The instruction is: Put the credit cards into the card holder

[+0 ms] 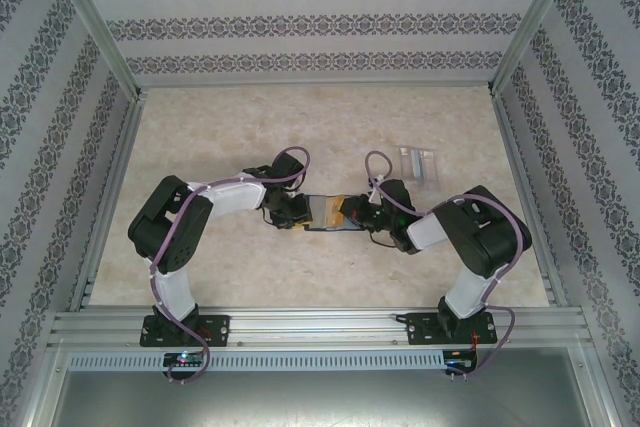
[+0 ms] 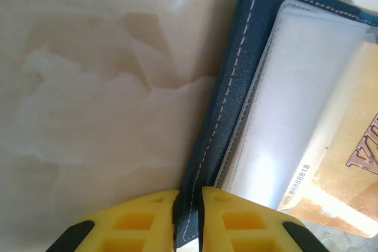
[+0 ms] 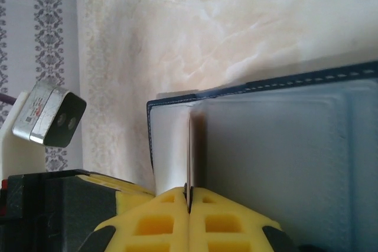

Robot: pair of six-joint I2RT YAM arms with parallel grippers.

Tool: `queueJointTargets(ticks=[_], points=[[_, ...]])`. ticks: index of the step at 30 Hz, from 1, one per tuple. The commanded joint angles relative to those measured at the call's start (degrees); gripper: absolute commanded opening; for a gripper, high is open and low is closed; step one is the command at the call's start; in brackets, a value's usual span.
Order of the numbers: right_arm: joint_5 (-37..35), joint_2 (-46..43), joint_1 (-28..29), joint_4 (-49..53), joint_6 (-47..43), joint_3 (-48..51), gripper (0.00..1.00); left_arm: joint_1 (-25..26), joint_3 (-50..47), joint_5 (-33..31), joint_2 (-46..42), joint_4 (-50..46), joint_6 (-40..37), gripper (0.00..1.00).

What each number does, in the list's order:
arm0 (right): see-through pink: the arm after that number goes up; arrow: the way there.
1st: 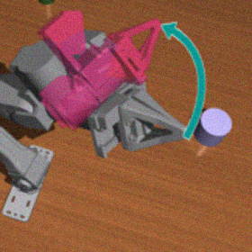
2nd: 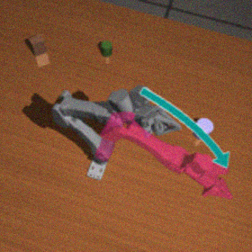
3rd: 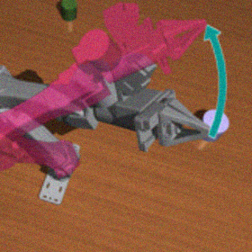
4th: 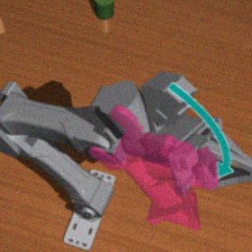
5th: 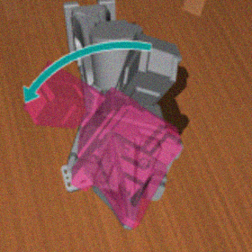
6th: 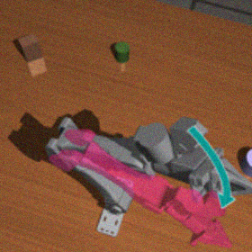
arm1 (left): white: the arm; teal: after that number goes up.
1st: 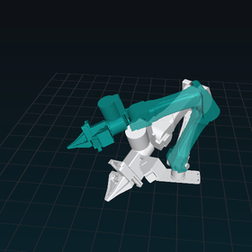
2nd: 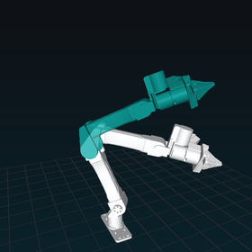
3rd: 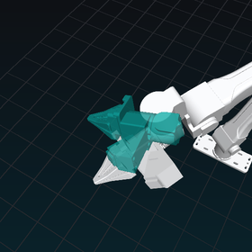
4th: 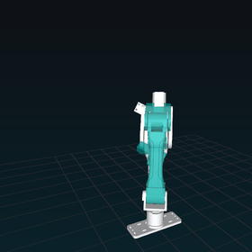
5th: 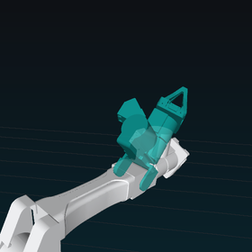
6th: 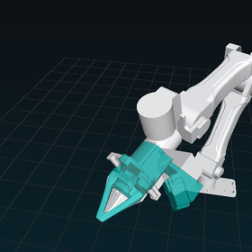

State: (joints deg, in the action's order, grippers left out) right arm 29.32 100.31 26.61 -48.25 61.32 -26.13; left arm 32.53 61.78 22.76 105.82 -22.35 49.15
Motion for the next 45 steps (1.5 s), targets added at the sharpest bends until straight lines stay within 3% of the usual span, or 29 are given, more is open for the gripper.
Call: queueJointTargets(ticks=[1, 13, 18, 32, 45], points=[[8.6, 2.9, 0.6, -0.5, -3.3, -2.6, 0.00, -2.5, -1.3, -10.4, 2.2, -8.3, -2.2, 0.21], [12.8, 6.5, -1.2, -2.6, -1.3, -4.5, 0.00, -3.6, -1.6, -11.2, -0.6, -8.9, -2.3, 0.33], [14.2, 8.3, -1.3, -3.7, 1.4, -5.8, 0.00, -3.6, -0.8, -10.9, 1.4, -9.2, -2.9, 0.32], [8.5, 3.5, -0.5, 4.1, -1.4, -5.2, 0.20, -3.6, -0.1, -10.5, 2.6, -9.4, -3.4, 0.26], [3.7, 0.0, 0.4, 10.3, -6.4, -3.6, 0.23, -3.6, -1.0, -9.5, 2.4, -8.7, -3.3, 0.25]])
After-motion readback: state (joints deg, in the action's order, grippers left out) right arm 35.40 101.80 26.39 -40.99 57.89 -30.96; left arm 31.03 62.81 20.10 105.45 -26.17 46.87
